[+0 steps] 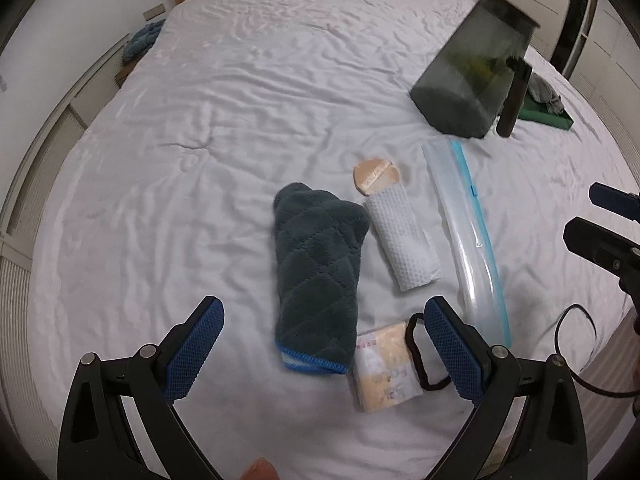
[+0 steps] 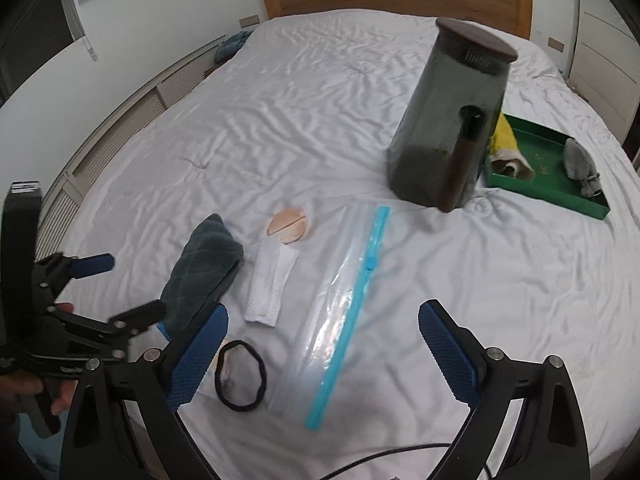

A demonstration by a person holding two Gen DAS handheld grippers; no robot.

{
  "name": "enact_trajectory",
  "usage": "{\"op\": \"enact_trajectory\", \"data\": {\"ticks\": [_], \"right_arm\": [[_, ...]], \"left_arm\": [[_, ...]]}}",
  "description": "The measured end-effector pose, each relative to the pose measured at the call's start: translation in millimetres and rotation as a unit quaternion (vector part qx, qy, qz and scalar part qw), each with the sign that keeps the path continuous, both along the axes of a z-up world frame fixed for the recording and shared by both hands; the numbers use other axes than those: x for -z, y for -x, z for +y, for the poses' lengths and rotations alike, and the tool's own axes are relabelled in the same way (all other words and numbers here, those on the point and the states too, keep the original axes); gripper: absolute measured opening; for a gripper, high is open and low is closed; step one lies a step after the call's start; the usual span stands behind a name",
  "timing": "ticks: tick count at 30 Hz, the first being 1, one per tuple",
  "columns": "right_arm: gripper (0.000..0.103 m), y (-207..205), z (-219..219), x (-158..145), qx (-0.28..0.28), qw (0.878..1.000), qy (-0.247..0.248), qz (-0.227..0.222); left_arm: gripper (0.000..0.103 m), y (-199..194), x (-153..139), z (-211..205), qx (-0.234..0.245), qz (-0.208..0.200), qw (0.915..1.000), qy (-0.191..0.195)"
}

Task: Organize soft objects
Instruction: 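Approach the dark green mitt with the left tool while the right tool approaches the white cloth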

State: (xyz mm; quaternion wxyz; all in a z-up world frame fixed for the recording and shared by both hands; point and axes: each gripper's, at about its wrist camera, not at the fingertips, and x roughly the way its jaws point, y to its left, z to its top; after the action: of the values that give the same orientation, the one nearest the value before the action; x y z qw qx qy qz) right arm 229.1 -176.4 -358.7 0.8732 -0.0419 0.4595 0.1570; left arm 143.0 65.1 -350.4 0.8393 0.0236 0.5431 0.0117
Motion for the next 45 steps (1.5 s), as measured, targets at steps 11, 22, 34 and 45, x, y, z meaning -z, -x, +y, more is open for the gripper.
{"op": "enact_trajectory", "data": {"ticks": [11,22,34,45], "right_arm": [[0.089,-14.9,13.8,34.0,-0.01,1.0,-0.026,0.011],[0.089,-22.6,17.3,58.9,-0.009,0.999,-0.037,0.019],[0.089,-30.8,28.2,70.3,-0.023,0.998,-0.054,0.021],[0.086,-51.0,51.8,86.7,-0.041,0.996,-0.075,0.031]], "left_arm": [[0.098,-20.7,38.2,0.2,0.01,0.014,0.9998,-0.005],[0.098,-32.2,62.5,4.4,0.012,0.024,0.9996,-0.009],[0.098,-40.4,80.6,1.0,0.017,0.034,0.9992,-0.01],[0.098,-48.3,88.3,12.5,0.021,0.04,0.9988,-0.016]]}}
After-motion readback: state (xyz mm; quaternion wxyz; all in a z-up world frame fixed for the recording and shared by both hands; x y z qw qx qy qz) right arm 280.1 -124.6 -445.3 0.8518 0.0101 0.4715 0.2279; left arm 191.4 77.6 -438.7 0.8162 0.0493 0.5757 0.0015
